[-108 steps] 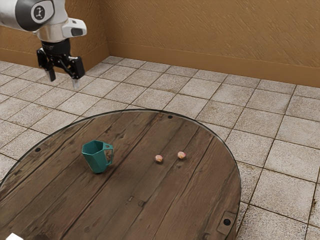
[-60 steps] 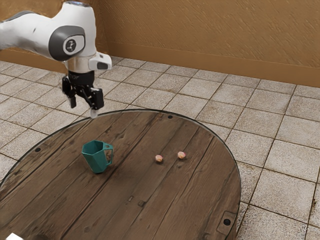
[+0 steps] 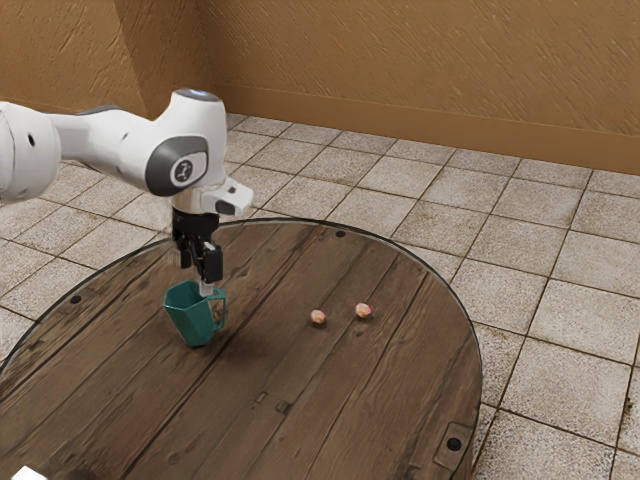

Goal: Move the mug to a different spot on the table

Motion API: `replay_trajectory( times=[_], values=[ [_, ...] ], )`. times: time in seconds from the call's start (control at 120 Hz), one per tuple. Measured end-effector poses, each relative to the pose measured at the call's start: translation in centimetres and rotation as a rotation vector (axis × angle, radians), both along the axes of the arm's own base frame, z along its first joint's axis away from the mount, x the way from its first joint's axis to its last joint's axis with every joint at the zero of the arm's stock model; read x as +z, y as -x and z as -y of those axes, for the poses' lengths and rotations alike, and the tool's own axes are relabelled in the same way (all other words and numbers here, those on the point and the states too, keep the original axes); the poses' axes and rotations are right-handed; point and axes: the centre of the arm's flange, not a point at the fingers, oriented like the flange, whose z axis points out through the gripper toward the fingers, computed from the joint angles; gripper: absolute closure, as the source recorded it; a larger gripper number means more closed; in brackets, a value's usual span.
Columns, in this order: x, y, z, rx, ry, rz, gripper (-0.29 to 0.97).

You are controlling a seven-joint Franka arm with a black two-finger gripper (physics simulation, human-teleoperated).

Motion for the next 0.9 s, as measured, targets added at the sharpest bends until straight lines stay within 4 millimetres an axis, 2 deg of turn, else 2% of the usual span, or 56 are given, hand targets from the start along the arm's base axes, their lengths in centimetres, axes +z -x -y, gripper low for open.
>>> replay_trajectory(
  times=[0.183,0.308,0.4,0.617,0.9],
  values=[
    [-1.9,-0.9,0.1,-0.12,0.023,-0.007,0.0],
    [-3.9,-1.5,0.4,-0.2,0.034,-0.028,0.0],
    [-4.2,-2.5,0.7,-0.259,0.039,-0.021,0.0],
    [-5.7,-4.2,-0.2,-0.35,0.052,-0.028,0.0],
    [-7.9,-4.5,-1.7,-0.419,0.073,-0.061,0.0]
  ],
)
